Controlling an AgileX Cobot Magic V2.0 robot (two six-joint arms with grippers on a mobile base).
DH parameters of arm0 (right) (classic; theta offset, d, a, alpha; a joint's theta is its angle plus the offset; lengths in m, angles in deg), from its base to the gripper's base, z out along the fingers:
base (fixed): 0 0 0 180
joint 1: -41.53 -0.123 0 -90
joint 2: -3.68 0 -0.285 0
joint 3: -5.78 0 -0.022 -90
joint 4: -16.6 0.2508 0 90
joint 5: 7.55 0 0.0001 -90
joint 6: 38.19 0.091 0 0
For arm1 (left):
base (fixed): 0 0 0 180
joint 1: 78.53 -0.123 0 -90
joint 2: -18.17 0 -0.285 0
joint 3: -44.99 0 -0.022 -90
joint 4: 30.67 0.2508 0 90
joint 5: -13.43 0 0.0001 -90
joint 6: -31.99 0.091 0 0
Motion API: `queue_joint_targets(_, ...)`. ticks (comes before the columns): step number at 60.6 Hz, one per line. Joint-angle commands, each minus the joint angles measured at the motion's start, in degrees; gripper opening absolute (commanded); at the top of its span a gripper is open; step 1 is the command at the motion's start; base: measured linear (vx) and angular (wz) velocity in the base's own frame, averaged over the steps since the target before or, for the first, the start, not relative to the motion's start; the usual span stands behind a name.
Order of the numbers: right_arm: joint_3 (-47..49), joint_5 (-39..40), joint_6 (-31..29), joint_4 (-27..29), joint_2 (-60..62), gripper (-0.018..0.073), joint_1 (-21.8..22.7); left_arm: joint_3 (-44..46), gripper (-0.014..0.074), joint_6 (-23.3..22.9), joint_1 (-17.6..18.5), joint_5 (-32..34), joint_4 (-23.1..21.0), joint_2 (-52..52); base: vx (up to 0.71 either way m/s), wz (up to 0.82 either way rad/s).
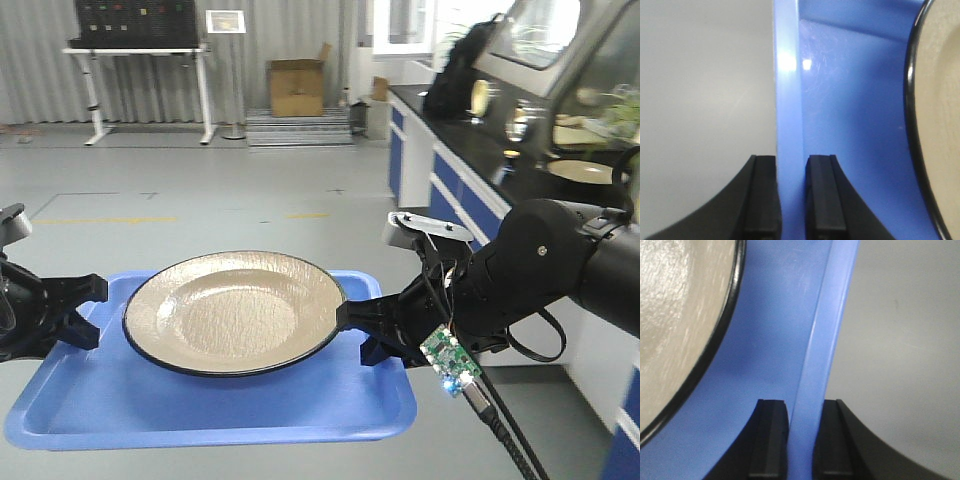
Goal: Place disk in tray to left cabinet
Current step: 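Hold the tray level with both grippers while the base drives away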
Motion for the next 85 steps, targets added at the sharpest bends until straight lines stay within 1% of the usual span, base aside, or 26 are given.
queue_joint_targets(1,2.47,4.47,-1.67,4.89,3.18,-0.0006,-1.16,2.47,-0.0001,-0.66,1.24,3.08,-7.18,2.74,0.26,0.42)
queue_joint_targets(30,2.47,4.40,-1.67,4.89,3.18,-0.0006,-1.16,2.47,-0.0001,-0.66,1.24,3.07,-7.18,2.74,0.33,0.24)
queue_joint_targets(85,2.47,4.40,-1.67,4.94,3.18,-0.0006,-1.35,2.47,-0.0001,-0.66,1.24,3.07,-7.18,2.74,0.48,-0.02)
